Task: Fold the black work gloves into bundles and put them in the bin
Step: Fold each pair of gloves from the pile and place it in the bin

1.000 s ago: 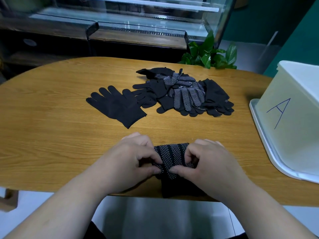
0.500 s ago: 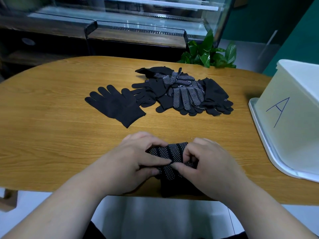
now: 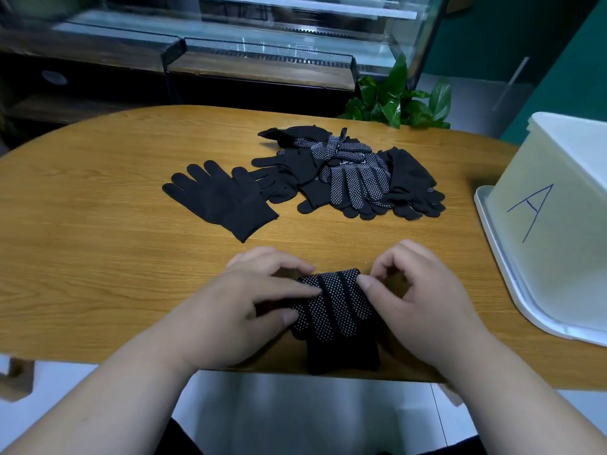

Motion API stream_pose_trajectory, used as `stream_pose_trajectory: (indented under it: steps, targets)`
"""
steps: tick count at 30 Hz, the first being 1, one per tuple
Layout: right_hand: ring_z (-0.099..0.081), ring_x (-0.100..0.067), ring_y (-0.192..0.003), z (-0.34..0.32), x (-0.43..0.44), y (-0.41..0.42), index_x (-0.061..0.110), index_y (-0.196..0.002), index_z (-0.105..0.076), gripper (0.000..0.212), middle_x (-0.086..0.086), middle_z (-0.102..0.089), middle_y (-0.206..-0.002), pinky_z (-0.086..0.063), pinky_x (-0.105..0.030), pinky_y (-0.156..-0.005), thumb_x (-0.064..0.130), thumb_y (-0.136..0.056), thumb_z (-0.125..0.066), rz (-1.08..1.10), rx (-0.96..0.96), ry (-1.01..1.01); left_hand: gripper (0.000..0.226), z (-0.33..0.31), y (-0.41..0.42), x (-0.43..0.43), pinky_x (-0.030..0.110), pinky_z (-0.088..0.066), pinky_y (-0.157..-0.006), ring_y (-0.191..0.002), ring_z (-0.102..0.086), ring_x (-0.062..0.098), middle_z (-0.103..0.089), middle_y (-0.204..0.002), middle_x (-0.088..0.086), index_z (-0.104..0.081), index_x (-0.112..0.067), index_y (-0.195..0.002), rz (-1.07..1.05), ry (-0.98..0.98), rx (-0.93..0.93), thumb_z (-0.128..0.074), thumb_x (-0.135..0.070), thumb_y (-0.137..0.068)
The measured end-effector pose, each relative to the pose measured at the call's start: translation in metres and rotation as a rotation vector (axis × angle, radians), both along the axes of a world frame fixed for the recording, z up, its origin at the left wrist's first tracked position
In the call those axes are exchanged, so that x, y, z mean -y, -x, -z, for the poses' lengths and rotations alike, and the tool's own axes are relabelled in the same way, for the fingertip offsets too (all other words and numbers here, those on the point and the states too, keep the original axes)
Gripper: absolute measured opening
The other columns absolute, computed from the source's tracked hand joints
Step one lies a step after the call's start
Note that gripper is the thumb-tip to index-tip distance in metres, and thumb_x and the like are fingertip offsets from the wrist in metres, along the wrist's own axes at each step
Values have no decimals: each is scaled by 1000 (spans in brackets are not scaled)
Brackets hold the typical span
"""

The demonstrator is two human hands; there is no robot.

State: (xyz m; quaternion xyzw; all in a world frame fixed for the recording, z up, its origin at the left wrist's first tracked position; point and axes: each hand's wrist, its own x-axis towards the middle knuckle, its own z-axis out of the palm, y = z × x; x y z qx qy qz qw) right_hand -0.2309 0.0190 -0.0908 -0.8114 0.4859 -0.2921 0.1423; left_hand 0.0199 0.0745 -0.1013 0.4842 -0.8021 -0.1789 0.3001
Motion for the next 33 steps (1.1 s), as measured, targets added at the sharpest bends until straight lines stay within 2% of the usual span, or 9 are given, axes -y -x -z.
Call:
stream_pose_trajectory:
  steps: [2,7,12,16,20,25,29,31,33]
  targets:
    - [-48,-6,-97,1,8,4,27,-91,-62,15,17,-56,-95,-30,-9,-83,37,-83,-70,26,-16,-21,35,4,-4,5,44,-38,-107,-129,-43,6,-54,-129,-23,-68,-36,-121,-86,-31,-3,-56,-46,-89]
    - [-31,-4,-134,1,20,10,26,-136,-57,65,14,-46,-136,-23,-22,-113,61,-81,-57,-50,-111,-195,70,3,-5,8,37,-22,-116,-140,-20,2,-39,-141,-21,-61,-41,-128,-256,-147,165,-39,-79,-73]
    - [-2,1,-149,6,23,8,39,-139,-52,75,18,-30,-155,-12,-40,-124,79,-75,-47,-159,-207,-269,70,5,1,10,31,-15,-113,-143,-14,2,-36,-144,-21,-61,-43,-110,-274,-198,210,-38,-87,-61]
    - [2,5,-148,5,19,5,42,-128,-58,54,22,-29,-154,-8,-37,-123,65,-80,-64,-205,-243,-260,64,7,4,11,29,-14,-111,-142,-16,1,-39,-143,-21,-56,-41,-100,-269,-206,212,-39,-87,-59]
    - [-7,4,-147,6,16,2,42,-109,-57,42,26,-36,-147,-13,-35,-123,61,-74,-69,-212,-187,-255,57,8,6,12,25,-13,-110,-140,-15,-4,-39,-140,-25,-51,-39,-94,-256,-207,188,-48,-84,-60]
    - [-19,6,-144,3,9,-3,36,-92,-47,35,27,-47,-134,-18,-35,-121,41,-75,-77,-233,-97,-297,40,3,13,7,28,-20,-116,-140,-20,-7,-44,-133,-30,-46,-37,-89,-224,-209,86,-76,-55,-70]
    - [-44,4,-126,-1,0,-8,37,-96,-45,39,18,-62,-118,-26,-35,-119,27,-78,-78,-198,-42,-340,41,2,17,5,31,-36,-105,-123,-42,0,-52,-114,-31,-42,-42,-91,-202,-217,21,-70,-57,-65]
    - [-48,10,-110,-3,-4,-10,42,-105,-46,46,21,-60,-109,-29,-28,-115,22,-79,-78,-201,-27,-330,40,-1,20,4,24,-39,-92,-111,-43,-1,-53,-104,-26,-42,-44,-92,-210,-247,22,-73,-52,-68]
    - [-46,10,-110,-4,-6,-8,49,-118,-45,59,26,-55,-104,-30,-15,-105,23,-78,-80,-227,-41,-313,39,-3,21,2,15,-36,-78,-103,-41,-4,-52,-97,-22,-43,-41,-91,-221,-264,33,-77,-45,-72]
